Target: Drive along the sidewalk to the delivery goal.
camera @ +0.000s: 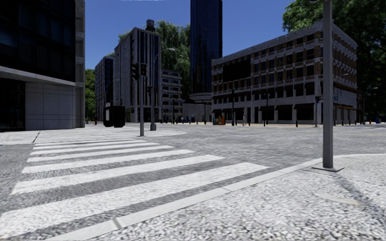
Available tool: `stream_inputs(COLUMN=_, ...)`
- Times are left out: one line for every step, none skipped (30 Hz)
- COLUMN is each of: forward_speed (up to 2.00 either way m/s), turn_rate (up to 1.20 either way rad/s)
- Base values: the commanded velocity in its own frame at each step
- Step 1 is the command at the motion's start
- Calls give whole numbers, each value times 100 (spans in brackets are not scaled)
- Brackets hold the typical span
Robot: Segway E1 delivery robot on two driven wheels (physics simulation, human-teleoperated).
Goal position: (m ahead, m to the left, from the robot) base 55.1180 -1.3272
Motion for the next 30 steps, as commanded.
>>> stream_inputs(forward_speed=148, turn_rate=44)
stream_inputs(forward_speed=149, turn_rate=44)
stream_inputs(forward_speed=149, turn_rate=44)
stream_inputs(forward_speed=149, turn_rate=44)
stream_inputs(forward_speed=151, turn_rate=44)
stream_inputs(forward_speed=154, turn_rate=44)
stream_inputs(forward_speed=154, turn_rate=44)
stream_inputs(forward_speed=155, turn_rate=44)
stream_inputs(forward_speed=155, turn_rate=44)
stream_inputs(forward_speed=155, turn_rate=44)
stream_inputs(forward_speed=155, turn_rate=44)
stream_inputs(forward_speed=155, turn_rate=44)
stream_inputs(forward_speed=155, turn_rate=44)
stream_inputs(forward_speed=155, turn_rate=44)
stream_inputs(forward_speed=155, turn_rate=44)
stream_inputs(forward_speed=155, turn_rate=44)
stream_inputs(forward_speed=155, turn_rate=44)
stream_inputs(forward_speed=154, turn_rate=44)
stream_inputs(forward_speed=154, turn_rate=44)
stream_inputs(forward_speed=154, turn_rate=44)
stream_inputs(forward_speed=154, turn_rate=44)
stream_inputs(forward_speed=154, turn_rate=44)
stream_inputs(forward_speed=154, turn_rate=44)
stream_inputs(forward_speed=154, turn_rate=44)
stream_inputs(forward_speed=154, turn_rate=44)
stream_inputs(forward_speed=154, turn_rate=44)
stream_inputs(forward_speed=154, turn_rate=44)
stream_inputs(forward_speed=154, turn_rate=44)
stream_inputs(forward_speed=154, turn_rate=44)
stream_inputs(forward_speed=154, turn_rate=44)
